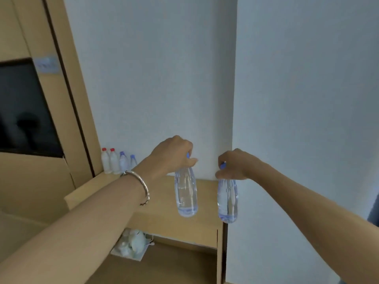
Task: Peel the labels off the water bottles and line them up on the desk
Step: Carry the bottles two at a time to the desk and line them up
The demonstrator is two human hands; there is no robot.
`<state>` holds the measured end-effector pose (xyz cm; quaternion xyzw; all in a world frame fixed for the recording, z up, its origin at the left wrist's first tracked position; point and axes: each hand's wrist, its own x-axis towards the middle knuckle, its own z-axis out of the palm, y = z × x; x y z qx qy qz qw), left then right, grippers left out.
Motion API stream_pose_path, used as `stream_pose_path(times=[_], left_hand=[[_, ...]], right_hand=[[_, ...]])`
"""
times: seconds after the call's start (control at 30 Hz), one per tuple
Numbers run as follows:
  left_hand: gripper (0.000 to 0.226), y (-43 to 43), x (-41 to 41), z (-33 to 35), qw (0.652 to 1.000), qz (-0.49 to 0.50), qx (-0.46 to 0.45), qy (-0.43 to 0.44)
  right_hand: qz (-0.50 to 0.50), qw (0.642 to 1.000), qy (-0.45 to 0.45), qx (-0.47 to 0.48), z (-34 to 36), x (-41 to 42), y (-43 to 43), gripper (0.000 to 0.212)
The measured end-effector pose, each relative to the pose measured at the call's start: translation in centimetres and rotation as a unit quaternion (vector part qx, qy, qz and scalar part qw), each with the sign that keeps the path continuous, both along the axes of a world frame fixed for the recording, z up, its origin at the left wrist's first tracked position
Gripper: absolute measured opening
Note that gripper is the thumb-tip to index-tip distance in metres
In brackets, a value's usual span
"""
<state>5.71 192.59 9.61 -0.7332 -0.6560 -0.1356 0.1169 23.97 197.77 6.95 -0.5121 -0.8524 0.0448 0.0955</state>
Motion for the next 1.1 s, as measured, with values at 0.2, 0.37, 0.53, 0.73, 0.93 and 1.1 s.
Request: stream_pose_path(times=[0.2, 0.37, 0.53, 0.73, 0.93, 1.1], left_hand=[[0.014, 1.9, -6.1, -1.8, 0.998, 0.057, -0.024, 0.009], [0.016, 4.5, -12.1, -3.0, 0.997, 0.066, -0.028, -0.014], [0.019, 9.0, -18.5, -2.3, 0.999, 0.052, -0.013, 0.000], [0.017, 14.5, -26.0, -2.5, 0.999, 0.032, -0.001, 0.009], [0.023, 18.7, -31.8, -4.2, 0.999, 0.046, -0.007, 0.016], [0.024, 22.2, -35.7, -5.5, 0.998, 0.064, -0.011, 0.010]], right_hand=[[0.036, 0.999, -0.003, -0.016, -1.2, -6.2, 2.8, 0.027], [0.044, 0.999, -0.023, -0.004, -1.4, -12.5, 5.9, 0.033], [0.019, 0.999, -0.026, 0.016, -0.2, -19.2, 9.9, 0.035], [0.002, 1.000, -0.010, 0.014, -0.1, -26.3, 14.2, 0.038], [0.002, 0.999, -0.041, 0.007, -0.9, -32.2, 18.2, 0.032], [0.025, 0.998, -0.062, 0.002, -1.8, -36.9, 22.2, 0.032]])
